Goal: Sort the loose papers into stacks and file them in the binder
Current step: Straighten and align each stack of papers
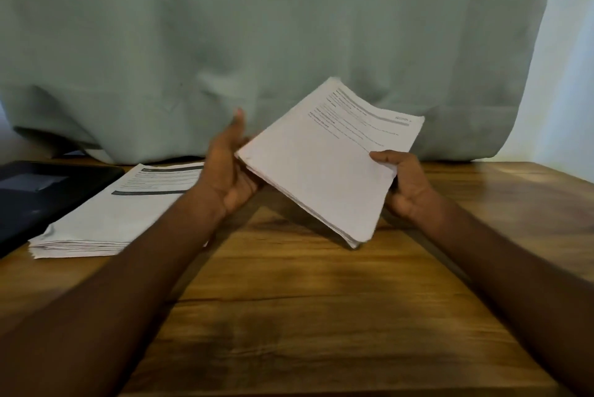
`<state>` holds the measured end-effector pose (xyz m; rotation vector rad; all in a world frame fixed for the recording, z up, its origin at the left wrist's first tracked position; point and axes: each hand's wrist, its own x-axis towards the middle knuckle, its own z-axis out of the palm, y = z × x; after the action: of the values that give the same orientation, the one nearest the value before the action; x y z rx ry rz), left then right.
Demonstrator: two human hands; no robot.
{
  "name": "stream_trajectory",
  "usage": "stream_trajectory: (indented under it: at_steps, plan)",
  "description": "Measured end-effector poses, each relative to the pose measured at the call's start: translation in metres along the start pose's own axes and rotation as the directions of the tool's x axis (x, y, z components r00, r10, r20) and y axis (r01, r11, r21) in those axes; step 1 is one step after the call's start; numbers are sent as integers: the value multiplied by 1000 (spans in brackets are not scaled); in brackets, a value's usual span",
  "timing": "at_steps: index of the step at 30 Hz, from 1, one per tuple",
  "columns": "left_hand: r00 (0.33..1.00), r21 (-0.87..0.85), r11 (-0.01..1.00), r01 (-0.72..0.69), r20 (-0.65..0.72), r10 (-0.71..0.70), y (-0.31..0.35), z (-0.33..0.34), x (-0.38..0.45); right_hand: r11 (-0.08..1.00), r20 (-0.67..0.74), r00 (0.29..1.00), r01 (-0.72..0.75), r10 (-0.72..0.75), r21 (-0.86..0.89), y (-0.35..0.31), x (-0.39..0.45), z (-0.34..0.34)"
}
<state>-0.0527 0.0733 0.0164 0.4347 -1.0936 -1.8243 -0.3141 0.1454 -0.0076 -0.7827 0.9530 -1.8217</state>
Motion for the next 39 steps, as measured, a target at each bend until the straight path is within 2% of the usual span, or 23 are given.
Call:
stream_trajectory:
  at_steps: [2, 3, 7, 11, 14, 18, 21, 23, 29, 31, 33, 35, 37, 39]
  plan:
    - [1000, -72, 997, 0, -10, 0, 18, -19, 3, 995, 58, 996, -68, 72, -79, -3, -3, -2]
    - [1000, -47, 999, 10, -4, -10, 24, -27, 3, 986, 85, 990, -103, 115, -130, -3, -4, -2]
    - [998, 151, 987, 50, -33, -45, 18, -35, 1, 945, 185, 959, -156, 215, -289, 4, -6, 1]
    - [996, 308, 949, 69, -74, -48, -1, -21, 4, 918, 280, 920, -163, 274, -361, 20, -11, 16]
    - [995, 365, 929, 58, -102, -22, -11, -23, 8, 932, 308, 910, -179, 278, -315, 29, -7, 20]
    - [985, 389, 921, -16, -150, 81, -18, -24, 13, 939, 251, 937, -163, 243, -301, 36, 9, 11]
    - [933, 414, 906, -87, -285, 220, -14, -28, 25, 930, 246, 950, -95, 190, -354, 34, 12, 8]
    - [903, 434, 896, -98, -340, 263, -11, -34, 34, 922, 259, 947, -84, 192, -378, 34, 10, 7]
    - [864, 350, 936, -15, -467, 189, -7, -43, 56, 908, 247, 958, -33, 149, -418, 38, 11, 6]
    - [889, 310, 951, -8, -433, 149, -5, -39, 56, 916, 252, 960, -12, 123, -400, 41, 16, 6]
    - [962, 313, 948, 65, -272, 24, -3, -36, 50, 921, 254, 961, 3, 105, -390, 42, 21, 5]
    - [987, 395, 908, 140, -129, -96, -7, -35, 41, 928, 241, 966, 2, 95, -374, 41, 23, 3]
    - [981, 389, 902, 189, -102, -162, -14, -38, 37, 928, 242, 966, 4, 93, -372, 41, 23, 2]
    - [976, 339, 917, 208, -135, -171, -19, -37, 34, 927, 236, 968, 15, 80, -374, 43, 22, 3]
